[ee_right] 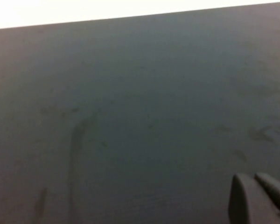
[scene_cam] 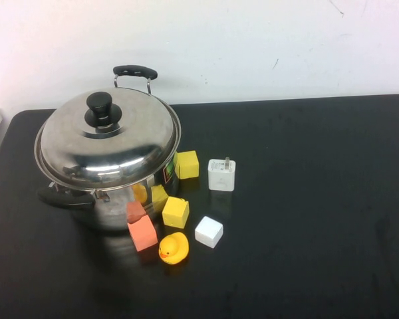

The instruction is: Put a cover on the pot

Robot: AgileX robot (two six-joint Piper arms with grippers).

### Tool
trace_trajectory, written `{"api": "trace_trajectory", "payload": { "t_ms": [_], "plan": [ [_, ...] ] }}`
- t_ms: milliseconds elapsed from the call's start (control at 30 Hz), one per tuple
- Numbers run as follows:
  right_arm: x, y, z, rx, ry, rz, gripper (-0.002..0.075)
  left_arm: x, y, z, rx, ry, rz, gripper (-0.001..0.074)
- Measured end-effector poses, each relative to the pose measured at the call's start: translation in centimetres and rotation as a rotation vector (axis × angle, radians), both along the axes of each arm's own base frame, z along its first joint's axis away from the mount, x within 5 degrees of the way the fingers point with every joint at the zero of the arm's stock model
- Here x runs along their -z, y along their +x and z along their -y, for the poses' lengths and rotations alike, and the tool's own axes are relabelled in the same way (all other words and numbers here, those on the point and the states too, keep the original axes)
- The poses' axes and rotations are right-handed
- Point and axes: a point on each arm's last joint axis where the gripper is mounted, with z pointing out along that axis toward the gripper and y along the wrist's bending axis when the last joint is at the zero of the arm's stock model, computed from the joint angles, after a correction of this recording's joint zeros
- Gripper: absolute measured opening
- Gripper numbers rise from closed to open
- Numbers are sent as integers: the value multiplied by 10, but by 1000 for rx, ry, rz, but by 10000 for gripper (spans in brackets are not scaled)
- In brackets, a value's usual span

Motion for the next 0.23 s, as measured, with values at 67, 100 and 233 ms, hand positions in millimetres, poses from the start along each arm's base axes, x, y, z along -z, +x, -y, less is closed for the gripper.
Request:
{"api": "trace_trajectory", "payload": {
  "t_ms": [67, 100, 233],
  "plan": [
    [0, 0, 0, 1, 2, 0, -2, 0, 0, 0, 0, 0, 0, -3],
    [0, 0, 0, 1, 2, 0, -2, 0, 0, 0, 0, 0, 0, -3],
    [0, 0, -1, -2, 24, 3, -2, 0, 0, 0, 0, 0, 0, -2]
  ]
}}
